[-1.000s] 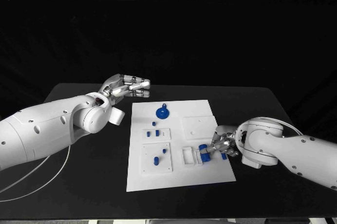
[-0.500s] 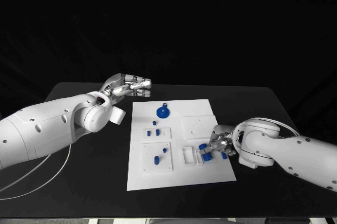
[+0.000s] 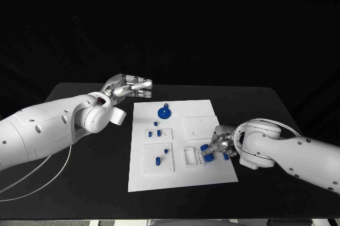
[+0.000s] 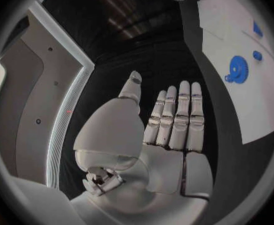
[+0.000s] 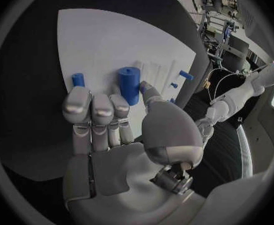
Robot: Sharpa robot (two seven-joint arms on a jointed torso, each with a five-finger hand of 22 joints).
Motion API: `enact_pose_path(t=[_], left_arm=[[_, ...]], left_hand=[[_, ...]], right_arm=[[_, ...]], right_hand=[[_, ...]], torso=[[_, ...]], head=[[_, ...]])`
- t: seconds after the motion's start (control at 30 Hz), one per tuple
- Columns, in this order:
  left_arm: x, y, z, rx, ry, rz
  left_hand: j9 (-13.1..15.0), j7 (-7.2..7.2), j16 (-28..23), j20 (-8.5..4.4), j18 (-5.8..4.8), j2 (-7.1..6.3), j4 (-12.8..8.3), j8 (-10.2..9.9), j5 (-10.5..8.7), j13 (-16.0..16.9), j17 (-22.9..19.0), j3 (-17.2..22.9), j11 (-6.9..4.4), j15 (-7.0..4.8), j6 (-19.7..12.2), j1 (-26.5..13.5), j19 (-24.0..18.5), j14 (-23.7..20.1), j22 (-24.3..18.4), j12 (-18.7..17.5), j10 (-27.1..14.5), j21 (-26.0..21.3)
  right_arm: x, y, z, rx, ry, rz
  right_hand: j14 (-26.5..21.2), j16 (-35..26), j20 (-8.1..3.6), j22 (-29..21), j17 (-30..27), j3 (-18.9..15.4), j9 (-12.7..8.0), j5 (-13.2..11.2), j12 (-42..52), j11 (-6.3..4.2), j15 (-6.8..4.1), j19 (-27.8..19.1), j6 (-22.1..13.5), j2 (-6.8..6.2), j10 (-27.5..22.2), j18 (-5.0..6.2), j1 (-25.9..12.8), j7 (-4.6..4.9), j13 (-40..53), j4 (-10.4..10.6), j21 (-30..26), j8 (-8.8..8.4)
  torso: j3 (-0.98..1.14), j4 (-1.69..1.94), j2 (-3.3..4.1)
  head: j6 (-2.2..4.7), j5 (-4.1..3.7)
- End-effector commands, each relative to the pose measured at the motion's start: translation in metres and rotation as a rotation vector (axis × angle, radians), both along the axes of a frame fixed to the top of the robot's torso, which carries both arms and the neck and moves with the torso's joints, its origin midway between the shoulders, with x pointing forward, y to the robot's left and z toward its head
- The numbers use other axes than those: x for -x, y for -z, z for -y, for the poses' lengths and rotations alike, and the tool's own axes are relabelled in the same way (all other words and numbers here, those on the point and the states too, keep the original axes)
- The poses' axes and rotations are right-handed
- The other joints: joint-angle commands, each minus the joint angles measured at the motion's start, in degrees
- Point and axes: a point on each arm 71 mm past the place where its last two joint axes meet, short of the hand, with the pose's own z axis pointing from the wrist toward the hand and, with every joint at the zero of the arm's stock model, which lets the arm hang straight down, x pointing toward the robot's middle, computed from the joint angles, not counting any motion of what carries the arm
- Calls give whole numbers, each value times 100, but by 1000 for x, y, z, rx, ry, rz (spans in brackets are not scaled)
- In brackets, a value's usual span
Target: Assemble the parts on the task board
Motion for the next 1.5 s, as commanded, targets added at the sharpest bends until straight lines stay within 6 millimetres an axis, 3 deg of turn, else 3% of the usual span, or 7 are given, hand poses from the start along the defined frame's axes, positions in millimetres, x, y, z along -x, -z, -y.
enact_pose_path(t=[0.03, 0.13, 0.43, 0.53, 0.8, 0.93, 1.5], left_arm=[[1, 0, 2, 4, 17, 0], [1, 0, 2, 4, 16, -1], [1, 0, 2, 3, 16, -2], [1, 0, 1, 3, 16, -2], [1, 0, 1, 2, 17, -5], [1, 0, 1, 0, 18, -7], [1, 1, 2, -4, 23, -12]], left_hand=[[0, 25, -23, -1, -97, 28, -6, 37, 2, 2, -1, 18, 22, -6, -33, -32, 29, -45, -7, -18, 25, 9], [0, 25, -23, -1, -97, 28, -6, 37, 2, 2, -1, 18, 22, -6, -33, -32, 29, -45, -7, -18, 25, 9], [0, 25, -23, -1, -97, 28, -6, 37, 2, 2, -1, 18, 22, -6, -33, -32, 29, -45, -7, -18, 25, 9], [0, 25, -23, -1, -97, 28, -6, 37, 2, 2, -1, 18, 22, -6, -33, -32, 29, -45, -7, -18, 25, 9], [0, 26, -23, 0, -98, 34, -19, 41, -1, 2, -2, 14, 20, -4, -32, -37, 25, -50, -9, -17, 28, 9], [0, 26, -23, 0, -98, 34, -19, 41, -1, 2, -2, 14, 20, -4, -32, -37, 25, -50, -9, -17, 28, 9], [0, 26, -24, 1, -97, 40, -25, 45, 6, 2, -2, 14, 16, -3, -26, -31, 24, -55, -9, -18, 26, 9]], right_arm=[[10, 17, -3, 12, -23, -70], [8, 16, -3, 40, -30, -38], [5, 12, 0, 118, -43, 51], [4, 10, 0, 140, -48, 81], [3, 8, 0, 156, -53, 103], [3, 8, 0, 154, -50, 107], [3, 0, 8, 6, 62, 48]], right_hand=[[0, -6, 38, 663, 7, 361, -2262, 10, -68, -15, -27, 26, -50, -92, -77, 5, 160, 55, -23, -425, -16, -37], [1, -31, 42, 655, 29, 846, -2277, -86, -99, -18, -24, 15, -42, -320, -96, 9, 127, 61, -64, -494, -57, -38], [10, -45, 33, 657, 58, 1070, -2271, -31, -93, -33, -33, 25, 26, -414, -94, 3, 73, 41, -84, -411, -55, -40], [14, -56, 28, 659, 62, 1322, -2270, -246, -94, -39, -41, 30, 53, -512, -92, 0, 61, 37, -92, -298, -52, -41], [19, -60, 15, 660, 68, 1444, -2243, -264, -85, -60, -53, 36, 162, -565, -81, -8, 47, -4, -92, -179, -45, -36], [17, -74, -3, 659, 63, 1604, -2247, 268, -107, -81, -70, 35, 231, -587, -95, -17, 16, -23, -102, -154, -51, -38], [19, -96, -29, 662, 53, 1753, -2255, 648, -121, -113, -95, 38, 401, -585, -91, -32, -62, -66, -104, -196, -36, -34]], torso=[[-1, -2, 3], [2, -3, 3], [7, -1, 2], [9, -3, 5], [8, 1, 4], [4, 0, 3], [0, 2, 1]], head=[[-3, -2], [-5, 1], [-10, -4], [-15, -2], [-26, -12], [-21, -15], [-21, -27]])
